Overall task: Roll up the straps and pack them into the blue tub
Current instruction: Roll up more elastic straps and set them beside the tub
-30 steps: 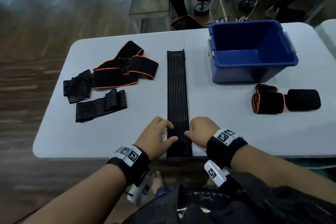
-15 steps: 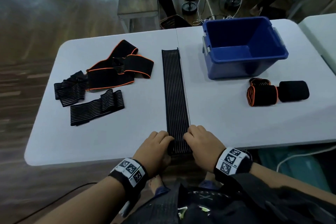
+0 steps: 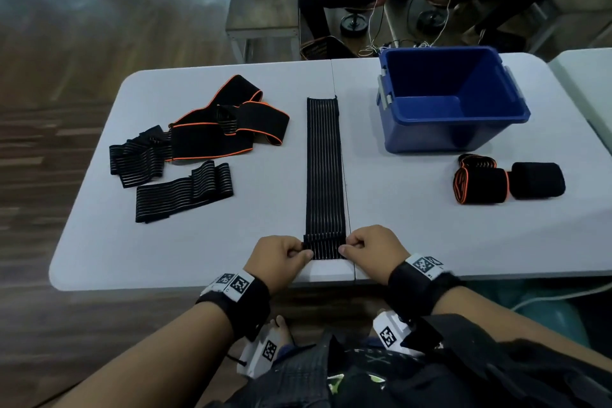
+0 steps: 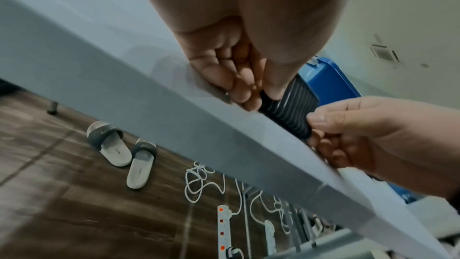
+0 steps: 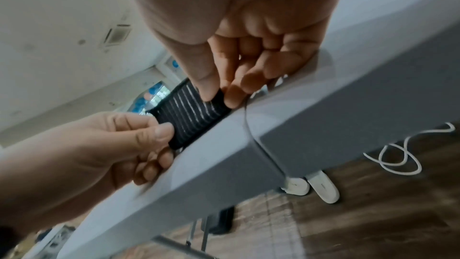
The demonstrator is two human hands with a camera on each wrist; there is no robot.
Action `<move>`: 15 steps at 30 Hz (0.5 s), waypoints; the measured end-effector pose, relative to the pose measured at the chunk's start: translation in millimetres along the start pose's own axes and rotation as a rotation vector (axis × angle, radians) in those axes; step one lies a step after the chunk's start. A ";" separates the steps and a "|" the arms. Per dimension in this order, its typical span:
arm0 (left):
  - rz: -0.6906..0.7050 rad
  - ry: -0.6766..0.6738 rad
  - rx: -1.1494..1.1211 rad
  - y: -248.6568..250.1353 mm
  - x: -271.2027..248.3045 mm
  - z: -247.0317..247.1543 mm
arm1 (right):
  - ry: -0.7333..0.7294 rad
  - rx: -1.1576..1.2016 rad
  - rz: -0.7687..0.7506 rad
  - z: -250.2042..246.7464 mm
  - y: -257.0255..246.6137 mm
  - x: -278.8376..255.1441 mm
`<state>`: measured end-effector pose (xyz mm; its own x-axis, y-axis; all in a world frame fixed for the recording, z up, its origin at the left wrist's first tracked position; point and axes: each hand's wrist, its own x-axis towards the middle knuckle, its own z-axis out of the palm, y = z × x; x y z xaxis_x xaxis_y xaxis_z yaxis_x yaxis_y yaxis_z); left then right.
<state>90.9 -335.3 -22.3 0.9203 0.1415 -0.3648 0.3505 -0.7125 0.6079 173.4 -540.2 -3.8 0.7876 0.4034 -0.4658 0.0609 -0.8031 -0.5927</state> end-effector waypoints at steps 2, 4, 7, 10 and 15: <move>-0.036 -0.016 -0.018 2.5 1.2 -3.3 | 0.014 0.026 0.031 -2.4 -3.4 1.8; -0.057 -0.054 -0.057 5.9 2.1 -5.9 | 0.005 0.018 0.055 -3.5 -5.9 1.7; -0.095 -0.103 -0.077 14.9 4.3 -7.8 | -0.005 0.018 0.108 -4.3 -7.5 2.0; -0.087 -0.057 0.031 18.8 9.9 -7.0 | -0.013 -0.010 0.142 -6.1 -10.7 5.1; -0.074 0.057 0.076 16.0 12.2 -6.1 | 0.009 -0.100 0.088 -4.5 -16.2 6.6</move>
<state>108.8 -340.8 -12.7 0.9015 0.2325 -0.3649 0.4054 -0.7487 0.5245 180.4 -526.5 5.7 0.7978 0.3263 -0.5070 0.0520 -0.8750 -0.4813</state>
